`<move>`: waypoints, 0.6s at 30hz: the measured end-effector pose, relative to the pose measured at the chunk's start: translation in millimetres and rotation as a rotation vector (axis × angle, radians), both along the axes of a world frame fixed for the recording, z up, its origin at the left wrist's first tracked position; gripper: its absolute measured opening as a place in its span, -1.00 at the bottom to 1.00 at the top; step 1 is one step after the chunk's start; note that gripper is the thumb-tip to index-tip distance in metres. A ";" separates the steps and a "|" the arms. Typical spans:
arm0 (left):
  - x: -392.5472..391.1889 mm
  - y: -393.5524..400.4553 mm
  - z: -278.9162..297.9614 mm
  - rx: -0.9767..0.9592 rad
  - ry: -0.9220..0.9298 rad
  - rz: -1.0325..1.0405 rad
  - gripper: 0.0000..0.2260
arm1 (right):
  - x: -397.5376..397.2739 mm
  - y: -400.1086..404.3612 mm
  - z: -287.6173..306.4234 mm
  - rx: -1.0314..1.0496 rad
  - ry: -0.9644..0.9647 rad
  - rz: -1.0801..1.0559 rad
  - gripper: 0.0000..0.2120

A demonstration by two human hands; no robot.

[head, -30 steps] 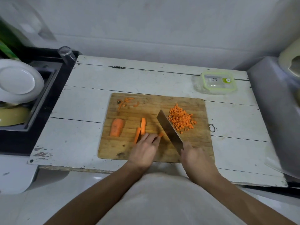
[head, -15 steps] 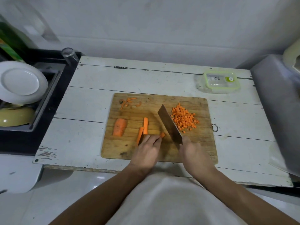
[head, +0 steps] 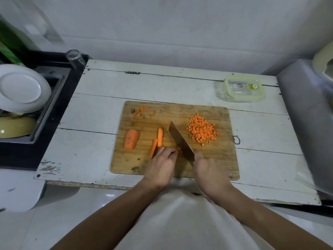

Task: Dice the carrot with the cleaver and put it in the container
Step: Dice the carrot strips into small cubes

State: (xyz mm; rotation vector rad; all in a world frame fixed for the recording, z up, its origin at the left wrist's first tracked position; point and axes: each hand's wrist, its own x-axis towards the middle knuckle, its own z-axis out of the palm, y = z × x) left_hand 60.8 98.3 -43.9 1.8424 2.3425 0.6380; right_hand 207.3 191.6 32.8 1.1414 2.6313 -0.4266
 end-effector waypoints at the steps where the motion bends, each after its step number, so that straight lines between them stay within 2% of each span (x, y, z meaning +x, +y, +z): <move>1: -2.4 0.5 2.2 -0.011 0.002 -0.001 -0.61 | 1.3 2.7 -0.5 -0.004 0.007 -0.011 -0.89; 3: -6.1 4.0 5.9 -0.041 -0.011 -0.004 -0.55 | 7.9 11.3 -1.3 -0.011 0.015 -0.042 -0.89; 8: -0.2 20.0 5.3 -0.101 -0.073 -0.016 -0.61 | 29.3 38.1 3.7 0.007 0.077 -0.149 -0.81; 11: 6.5 21.9 4.9 -0.096 -0.087 -0.005 -0.60 | 36.1 34.1 8.7 0.004 0.094 -0.109 -0.80; 18: 3.5 23.6 2.5 -0.080 -0.050 -0.047 -0.66 | 39.2 8.8 8.5 0.025 -0.034 0.004 -0.90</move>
